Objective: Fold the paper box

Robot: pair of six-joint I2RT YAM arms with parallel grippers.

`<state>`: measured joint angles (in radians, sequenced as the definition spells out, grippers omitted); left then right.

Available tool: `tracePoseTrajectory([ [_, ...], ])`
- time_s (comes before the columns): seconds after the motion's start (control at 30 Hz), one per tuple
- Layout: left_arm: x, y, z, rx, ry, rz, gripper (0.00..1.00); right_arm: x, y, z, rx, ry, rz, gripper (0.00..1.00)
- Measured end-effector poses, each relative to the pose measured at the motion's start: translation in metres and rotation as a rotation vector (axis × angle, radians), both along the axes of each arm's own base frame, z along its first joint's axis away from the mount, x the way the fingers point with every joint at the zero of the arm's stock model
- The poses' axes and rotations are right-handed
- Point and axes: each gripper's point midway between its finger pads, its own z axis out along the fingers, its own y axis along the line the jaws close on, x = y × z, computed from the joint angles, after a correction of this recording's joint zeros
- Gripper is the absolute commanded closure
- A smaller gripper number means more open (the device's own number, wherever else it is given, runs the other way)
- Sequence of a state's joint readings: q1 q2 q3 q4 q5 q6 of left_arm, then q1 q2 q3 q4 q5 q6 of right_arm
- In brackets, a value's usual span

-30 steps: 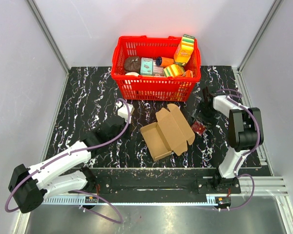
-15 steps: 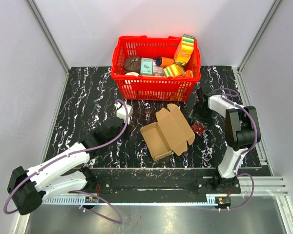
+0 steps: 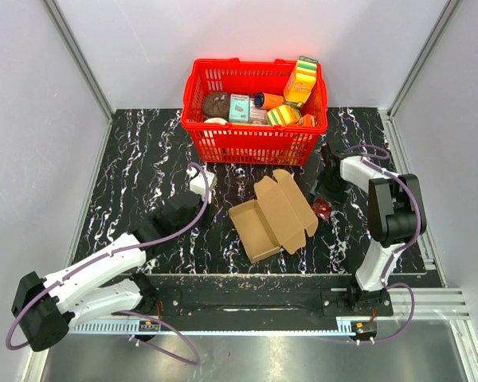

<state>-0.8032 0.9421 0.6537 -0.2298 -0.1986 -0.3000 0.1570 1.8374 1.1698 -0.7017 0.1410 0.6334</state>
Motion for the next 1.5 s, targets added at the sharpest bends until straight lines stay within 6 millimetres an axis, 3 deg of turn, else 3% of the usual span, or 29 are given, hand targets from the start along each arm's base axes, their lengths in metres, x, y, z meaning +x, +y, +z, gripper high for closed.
tracePoseTrajectory([
  [0.13, 0.000, 0.000, 0.000, 0.000, 0.000, 0.000, 1.00, 0.000, 0.000, 0.000, -0.001, -0.002, 0.002, 0.39],
  [0.5, 0.000, 0.000, 0.000, 0.000, 0.000, 0.000, 1.00, -0.004, -0.005, 0.003, -0.024, -0.013, 0.003, 0.41],
  [0.63, 0.000, 0.000, 0.000, -0.001, -0.001, 0.000, 1.00, -0.009, -0.010, 0.016, -0.044, -0.021, 0.007, 0.41],
  [0.73, 0.000, 0.000, 0.002, -0.004, -0.004, 0.000, 1.00, -0.011, -0.016, 0.037, -0.067, -0.054, 0.008, 0.41],
  [0.87, 0.000, 0.001, 0.003, -0.008, -0.008, 0.000, 1.00, -0.004, -0.025, 0.080, -0.104, -0.141, 0.006, 0.41],
  [1.1, -0.001, 0.001, 0.006, -0.015, -0.015, 0.001, 1.00, 0.014, -0.019, 0.190, -0.068, -0.404, 0.028, 0.43],
  [1.2, -0.001, 0.001, 0.007, -0.016, -0.016, 0.002, 1.00, 0.011, 0.005, 0.232, -0.033, -0.494, 0.087, 0.44],
  [1.3, -0.001, 0.002, 0.006, -0.016, -0.013, 0.006, 1.00, 0.000, 0.064, 0.256, 0.033, -0.547, 0.238, 0.44],
  [1.4, -0.001, 0.004, 0.007, -0.015, -0.014, 0.014, 0.99, -0.022, 0.118, 0.254, 0.105, -0.527, 0.375, 0.44],
  [1.5, -0.001, 0.006, 0.009, -0.020, -0.019, 0.022, 0.99, -0.037, 0.146, 0.235, 0.141, -0.475, 0.436, 0.45],
])
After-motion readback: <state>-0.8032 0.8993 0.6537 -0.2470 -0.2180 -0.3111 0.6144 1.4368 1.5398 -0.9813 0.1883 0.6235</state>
